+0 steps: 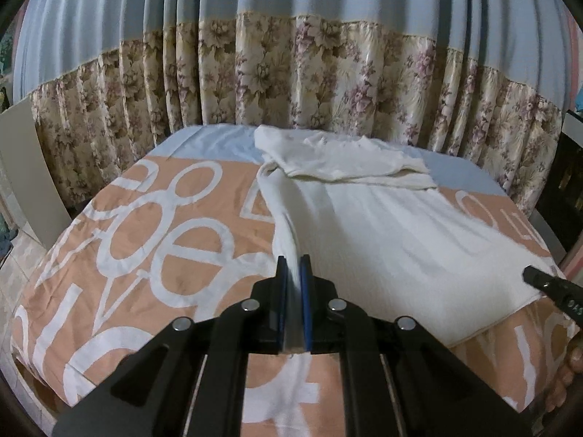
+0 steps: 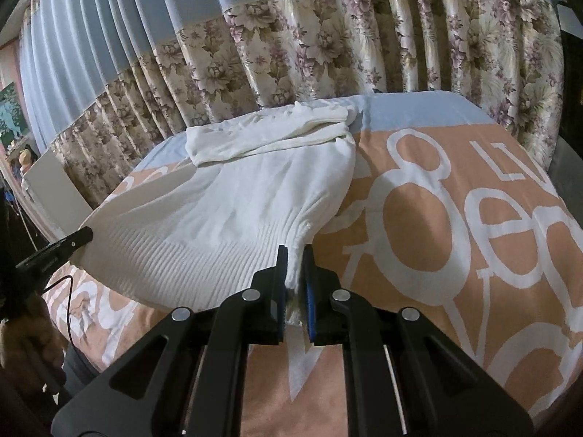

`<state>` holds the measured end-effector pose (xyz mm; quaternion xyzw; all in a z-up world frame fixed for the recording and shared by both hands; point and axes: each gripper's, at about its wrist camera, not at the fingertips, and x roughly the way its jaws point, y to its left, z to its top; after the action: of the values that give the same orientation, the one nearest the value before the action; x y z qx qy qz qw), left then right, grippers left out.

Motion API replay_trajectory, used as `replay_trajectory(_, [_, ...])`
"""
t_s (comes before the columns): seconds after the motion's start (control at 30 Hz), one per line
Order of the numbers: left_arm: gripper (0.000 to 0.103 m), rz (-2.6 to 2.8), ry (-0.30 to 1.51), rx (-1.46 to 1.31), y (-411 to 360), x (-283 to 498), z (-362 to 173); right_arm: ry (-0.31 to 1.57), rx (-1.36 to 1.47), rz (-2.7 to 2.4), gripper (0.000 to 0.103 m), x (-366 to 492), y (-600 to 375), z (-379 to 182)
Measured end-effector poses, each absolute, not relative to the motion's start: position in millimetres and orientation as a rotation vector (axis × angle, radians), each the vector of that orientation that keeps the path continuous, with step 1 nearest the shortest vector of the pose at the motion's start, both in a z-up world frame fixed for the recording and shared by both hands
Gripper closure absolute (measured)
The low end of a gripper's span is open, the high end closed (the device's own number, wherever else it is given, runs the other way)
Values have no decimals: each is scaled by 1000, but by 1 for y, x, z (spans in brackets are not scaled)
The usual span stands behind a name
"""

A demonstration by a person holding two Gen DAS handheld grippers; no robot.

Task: Fold small clothes
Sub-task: 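Grasp the ribbed hem with the right gripper while the left gripper grasps the hem too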

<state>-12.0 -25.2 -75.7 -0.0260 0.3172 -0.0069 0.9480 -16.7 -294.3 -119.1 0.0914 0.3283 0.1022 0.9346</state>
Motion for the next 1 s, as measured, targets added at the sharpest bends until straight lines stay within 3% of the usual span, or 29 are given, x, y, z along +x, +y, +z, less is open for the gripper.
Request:
replay_trajectory(0.33, [96, -11, 604, 34, -70, -5, -69, 678, 199, 222, 94, -9, -301, -120])
replay_trajectory(0.67, [96, -27, 580, 19, -66, 5, -58, 664, 219, 221, 94, -8, -305, -116])
replay_trajectory(1.0, [96, -27, 512, -50, -36, 31, -11, 564, 263, 220, 94, -9, -303, -74])
